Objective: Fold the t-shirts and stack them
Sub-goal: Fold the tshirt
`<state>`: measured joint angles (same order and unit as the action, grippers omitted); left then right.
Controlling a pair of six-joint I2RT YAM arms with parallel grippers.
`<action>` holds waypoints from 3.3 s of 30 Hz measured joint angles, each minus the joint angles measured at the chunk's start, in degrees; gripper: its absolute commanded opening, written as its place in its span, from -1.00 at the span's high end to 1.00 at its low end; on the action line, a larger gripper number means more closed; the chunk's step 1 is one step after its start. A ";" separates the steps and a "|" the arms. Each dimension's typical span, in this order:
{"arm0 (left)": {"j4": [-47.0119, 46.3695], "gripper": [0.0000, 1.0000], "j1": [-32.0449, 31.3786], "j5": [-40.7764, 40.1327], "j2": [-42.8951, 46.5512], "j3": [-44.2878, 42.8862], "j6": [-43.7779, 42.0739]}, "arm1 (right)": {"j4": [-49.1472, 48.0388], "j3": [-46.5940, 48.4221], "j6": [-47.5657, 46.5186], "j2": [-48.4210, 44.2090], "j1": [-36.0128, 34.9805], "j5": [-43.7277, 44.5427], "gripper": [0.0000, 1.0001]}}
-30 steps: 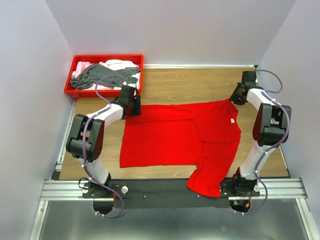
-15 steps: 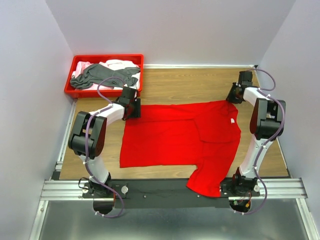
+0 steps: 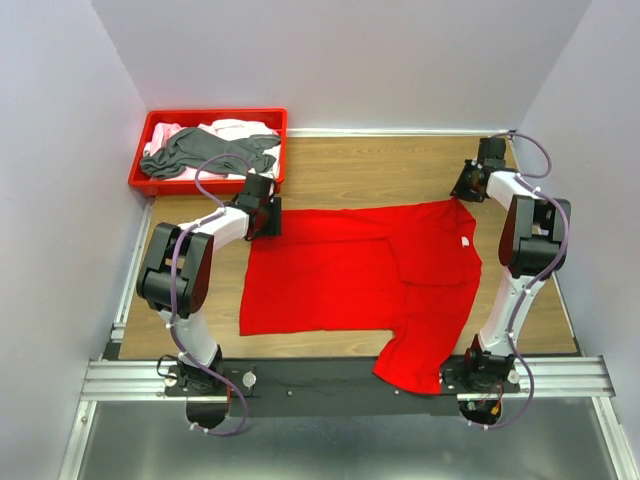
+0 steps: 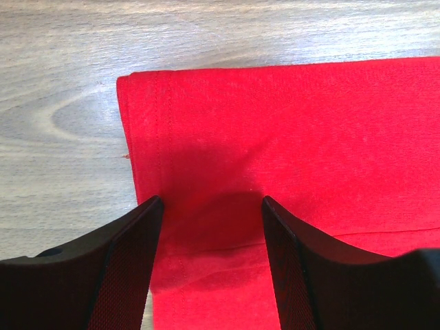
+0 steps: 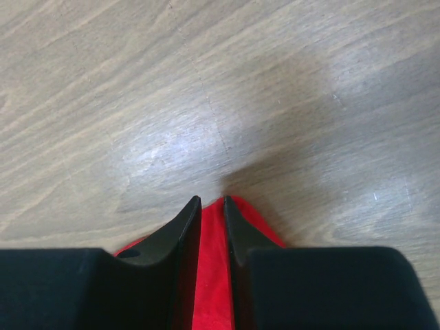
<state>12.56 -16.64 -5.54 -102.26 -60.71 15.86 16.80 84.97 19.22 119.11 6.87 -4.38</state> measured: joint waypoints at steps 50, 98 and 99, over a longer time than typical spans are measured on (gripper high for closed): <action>0.37 -0.29 0.39 0.04 -0.20 0.00 0.00 | -13.66 -12.50 10.69 -4.98 11.37 -8.98 0.28; 0.37 -0.30 0.39 0.00 -0.17 0.00 -0.02 | -0.35 -0.09 -5.60 1.70 -5.20 20.04 0.87; 0.37 -0.30 0.39 0.00 -0.17 0.00 -0.02 | -0.24 0.26 -5.55 1.90 -5.03 19.98 0.89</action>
<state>12.93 -16.25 -5.54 -102.43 -60.71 15.84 16.56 85.23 13.67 121.01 1.85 15.59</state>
